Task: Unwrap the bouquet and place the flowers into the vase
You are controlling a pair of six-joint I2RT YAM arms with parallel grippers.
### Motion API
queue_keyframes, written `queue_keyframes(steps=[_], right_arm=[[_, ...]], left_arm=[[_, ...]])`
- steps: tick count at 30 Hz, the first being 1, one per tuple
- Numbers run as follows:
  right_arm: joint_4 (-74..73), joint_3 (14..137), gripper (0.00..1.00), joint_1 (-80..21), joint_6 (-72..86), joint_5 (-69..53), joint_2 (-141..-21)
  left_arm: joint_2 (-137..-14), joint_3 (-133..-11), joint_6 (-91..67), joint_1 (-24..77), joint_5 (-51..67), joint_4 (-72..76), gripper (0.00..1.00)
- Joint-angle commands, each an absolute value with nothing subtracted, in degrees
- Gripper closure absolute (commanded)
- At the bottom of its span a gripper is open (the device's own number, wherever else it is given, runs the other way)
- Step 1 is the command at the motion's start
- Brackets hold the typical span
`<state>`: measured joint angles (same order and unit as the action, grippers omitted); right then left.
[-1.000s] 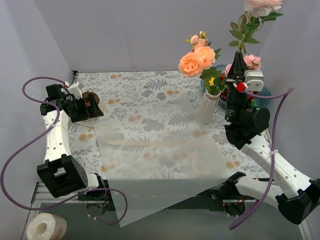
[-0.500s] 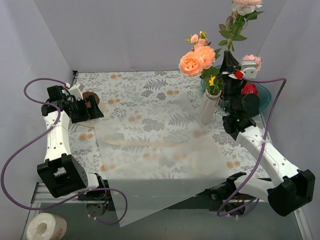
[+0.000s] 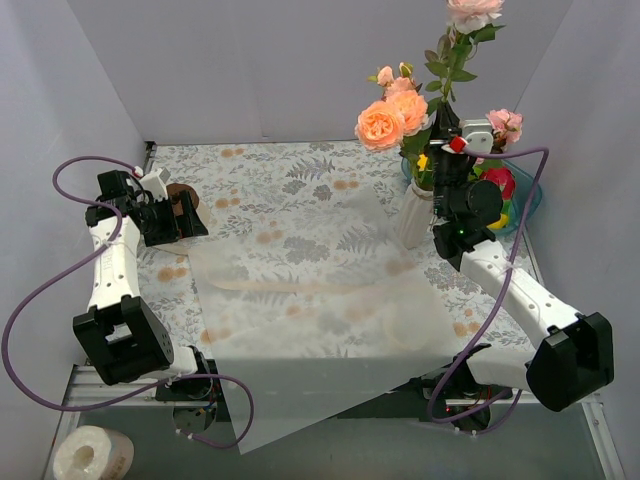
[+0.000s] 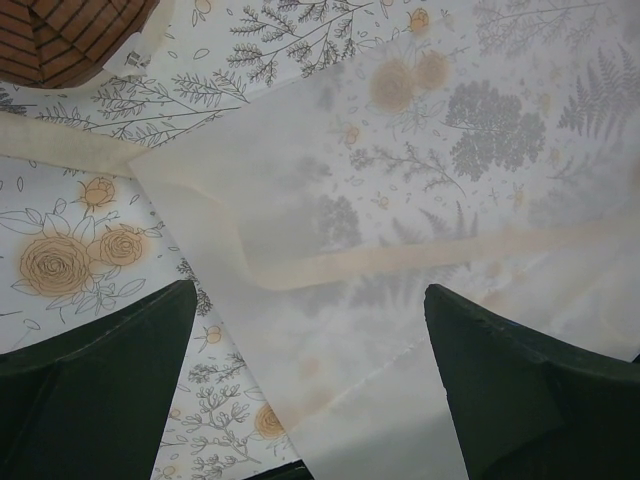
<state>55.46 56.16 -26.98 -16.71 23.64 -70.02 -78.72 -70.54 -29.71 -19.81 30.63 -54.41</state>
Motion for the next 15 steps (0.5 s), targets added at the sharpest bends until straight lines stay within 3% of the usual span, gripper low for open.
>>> queue_keyframes(steps=[1, 15], right_arm=[[62.31, 56.25, 0.99, -26.63, -19.59, 24.79, -70.22], [65.21, 48.70, 0.99, -26.37, -20.74, 28.83, -69.44]], left_arm=[[-78.75, -71.10, -28.74, -20.21, 30.94, -52.91, 0.02], [-78.49, -71.45, -28.92, -20.21, 30.06, -53.26, 0.02]])
